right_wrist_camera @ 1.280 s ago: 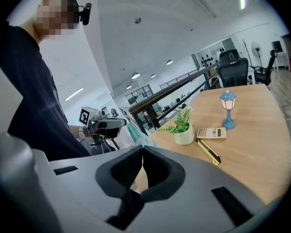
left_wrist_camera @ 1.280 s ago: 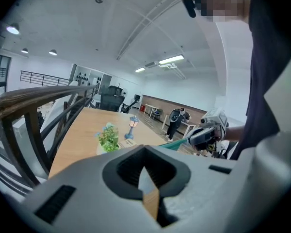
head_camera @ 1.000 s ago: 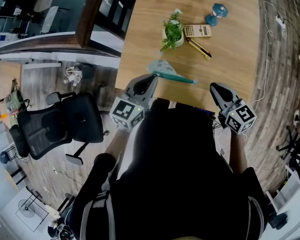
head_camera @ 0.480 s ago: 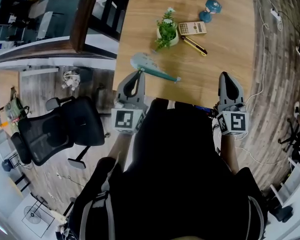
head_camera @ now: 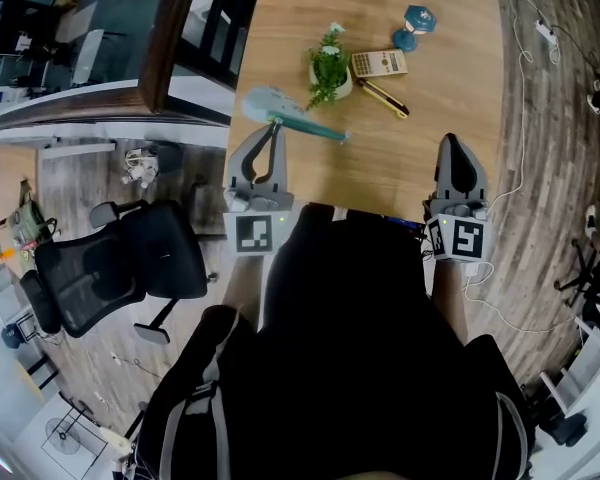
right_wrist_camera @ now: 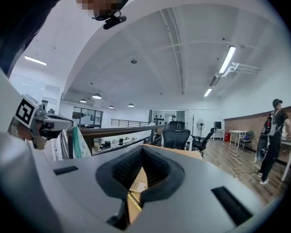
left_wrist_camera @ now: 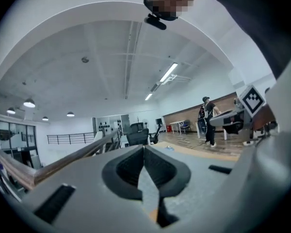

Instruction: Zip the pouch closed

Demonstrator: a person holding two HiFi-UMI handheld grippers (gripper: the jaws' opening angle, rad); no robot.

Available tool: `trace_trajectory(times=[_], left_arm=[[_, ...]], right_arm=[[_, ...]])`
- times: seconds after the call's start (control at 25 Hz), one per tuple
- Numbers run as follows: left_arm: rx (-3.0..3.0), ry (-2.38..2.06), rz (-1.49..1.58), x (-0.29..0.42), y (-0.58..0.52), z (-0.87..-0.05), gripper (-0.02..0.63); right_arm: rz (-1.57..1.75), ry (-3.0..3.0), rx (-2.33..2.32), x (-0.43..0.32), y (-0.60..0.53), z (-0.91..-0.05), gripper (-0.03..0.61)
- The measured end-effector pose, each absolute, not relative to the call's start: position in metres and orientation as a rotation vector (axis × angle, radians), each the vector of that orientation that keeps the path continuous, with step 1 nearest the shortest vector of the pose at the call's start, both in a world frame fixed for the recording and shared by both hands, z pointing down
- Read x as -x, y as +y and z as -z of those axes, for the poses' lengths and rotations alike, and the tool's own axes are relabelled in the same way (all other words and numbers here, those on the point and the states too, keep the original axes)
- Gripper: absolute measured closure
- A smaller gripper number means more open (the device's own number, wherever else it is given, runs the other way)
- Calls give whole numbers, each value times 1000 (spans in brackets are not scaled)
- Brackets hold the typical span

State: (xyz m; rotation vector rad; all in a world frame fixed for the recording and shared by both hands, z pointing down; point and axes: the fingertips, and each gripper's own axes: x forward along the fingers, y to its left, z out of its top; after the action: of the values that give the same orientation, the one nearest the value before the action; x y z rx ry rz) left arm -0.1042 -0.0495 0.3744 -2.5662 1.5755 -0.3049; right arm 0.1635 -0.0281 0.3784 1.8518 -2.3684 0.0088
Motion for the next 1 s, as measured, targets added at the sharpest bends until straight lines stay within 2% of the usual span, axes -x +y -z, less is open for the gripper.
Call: trace_trajectory(times=[0.24,1.0], left_arm=[[2535,1625,97,104,-87,-342,611],[2569,1603,109,101,-77,-340,611]], right_arm=[[-11,-2429,-1862,-165,-34,-369,566],[69,-2434,-1845,-158,-32,-350,566]])
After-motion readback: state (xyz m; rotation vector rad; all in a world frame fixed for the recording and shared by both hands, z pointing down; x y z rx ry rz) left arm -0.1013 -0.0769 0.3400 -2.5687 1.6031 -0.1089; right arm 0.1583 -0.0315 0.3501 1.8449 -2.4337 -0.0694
